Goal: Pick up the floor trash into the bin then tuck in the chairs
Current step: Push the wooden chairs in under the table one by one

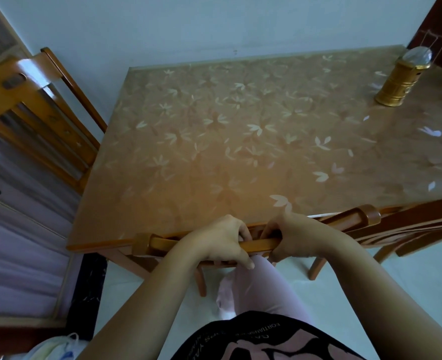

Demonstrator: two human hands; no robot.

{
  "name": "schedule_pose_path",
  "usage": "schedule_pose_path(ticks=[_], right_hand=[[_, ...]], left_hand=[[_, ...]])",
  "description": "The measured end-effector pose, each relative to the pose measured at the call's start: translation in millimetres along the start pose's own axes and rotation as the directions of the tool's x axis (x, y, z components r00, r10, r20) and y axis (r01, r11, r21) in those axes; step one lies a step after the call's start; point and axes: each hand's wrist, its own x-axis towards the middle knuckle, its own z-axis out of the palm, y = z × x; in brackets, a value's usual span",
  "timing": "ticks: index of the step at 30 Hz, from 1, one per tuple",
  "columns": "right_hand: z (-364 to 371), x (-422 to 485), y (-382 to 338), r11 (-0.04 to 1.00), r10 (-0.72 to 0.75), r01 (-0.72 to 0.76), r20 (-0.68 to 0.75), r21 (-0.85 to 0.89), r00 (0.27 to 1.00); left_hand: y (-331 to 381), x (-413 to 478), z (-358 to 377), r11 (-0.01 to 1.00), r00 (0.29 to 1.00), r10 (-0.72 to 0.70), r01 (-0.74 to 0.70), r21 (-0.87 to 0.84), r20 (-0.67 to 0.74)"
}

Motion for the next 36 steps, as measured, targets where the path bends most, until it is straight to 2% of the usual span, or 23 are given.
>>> schedule_pose_path(ticks=[5, 10, 19, 33, 36], right_hand=[[-3.8, 1.7, -2.1, 1.0, 0.004, -0.005, 0.034, 0.03, 0.999], [-10.4, -1.9, -1.8, 0.999, 0.026, -0.025, 0.06, -0.032, 0.998], [-2.7, -4.3, 6.3, 0.999, 0.014, -0.013, -0.027, 0.029, 1.0], [-2.0, -3.9, 6.5, 0.998, -0.021, 0.016, -0.069, -0.067, 0.997], [-0.4, -6.2, 4.7, 0.994, -0.055, 0.046, -0.089, -0.1, 0.994]], left_hand=[[1.2, -0.2, 2.3, 1.0, 0.999, -0.009, 0.008, -0.023, -0.039], [8.3, 0.9, 5.8, 0.999, 0.999, -0.025, 0.023, -0.049, -0.036], [11.1, -5.4, 10.4, 0.992, 0.997, -0.027, 0.019, -0.122, -0.07], [15.4, -5.6, 11.3, 0.999, 0.983, -0.039, 0.042, 0.015, -0.18], [12.7, -9.5, 14.6, 1.0, 0.973, -0.012, 0.01, -0.013, -0.231]])
